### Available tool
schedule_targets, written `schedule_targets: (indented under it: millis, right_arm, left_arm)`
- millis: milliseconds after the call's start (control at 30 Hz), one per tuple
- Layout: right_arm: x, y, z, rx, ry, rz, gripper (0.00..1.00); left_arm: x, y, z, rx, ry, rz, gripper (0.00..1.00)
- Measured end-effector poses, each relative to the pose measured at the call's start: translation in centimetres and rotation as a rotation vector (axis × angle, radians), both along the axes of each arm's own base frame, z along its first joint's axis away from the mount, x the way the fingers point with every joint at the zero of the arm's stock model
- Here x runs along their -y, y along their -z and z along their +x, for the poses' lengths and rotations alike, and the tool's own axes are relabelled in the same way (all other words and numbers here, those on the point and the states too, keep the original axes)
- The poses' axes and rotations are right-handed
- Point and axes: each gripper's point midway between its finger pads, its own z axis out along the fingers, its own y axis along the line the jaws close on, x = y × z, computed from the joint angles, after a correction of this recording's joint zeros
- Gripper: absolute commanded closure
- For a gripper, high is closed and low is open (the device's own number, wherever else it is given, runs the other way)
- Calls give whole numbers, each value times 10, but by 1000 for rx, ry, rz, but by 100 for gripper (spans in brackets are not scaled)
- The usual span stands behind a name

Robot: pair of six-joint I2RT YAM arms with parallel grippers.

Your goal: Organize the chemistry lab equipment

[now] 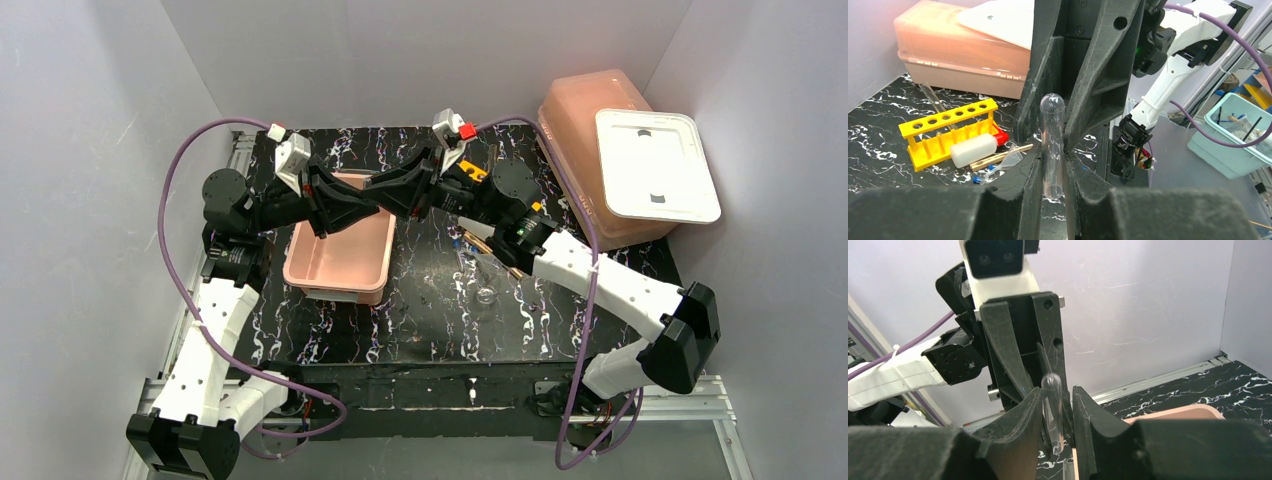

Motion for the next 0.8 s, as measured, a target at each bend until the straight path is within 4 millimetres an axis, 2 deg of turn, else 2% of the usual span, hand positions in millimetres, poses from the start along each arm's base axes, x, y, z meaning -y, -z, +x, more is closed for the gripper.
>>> schedule_targets:
  millis: [300, 533, 733, 800]
  right_arm:
    - [-2, -11, -1, 8, -10, 0, 63]
    - [-6, -2, -2, -7, -30, -34, 64]
    - [-6, 4, -5, -5, -45, -57, 75]
    - [-6, 4, -5, -1, -49, -58, 82]
  left_arm:
    - [0, 5, -4, 1, 18, 19, 100]
    - [0, 8, -4, 1, 17, 28, 100]
    - [-1, 6, -4, 8, 12, 33, 100]
    - [-1, 6, -4, 7, 12, 35, 100]
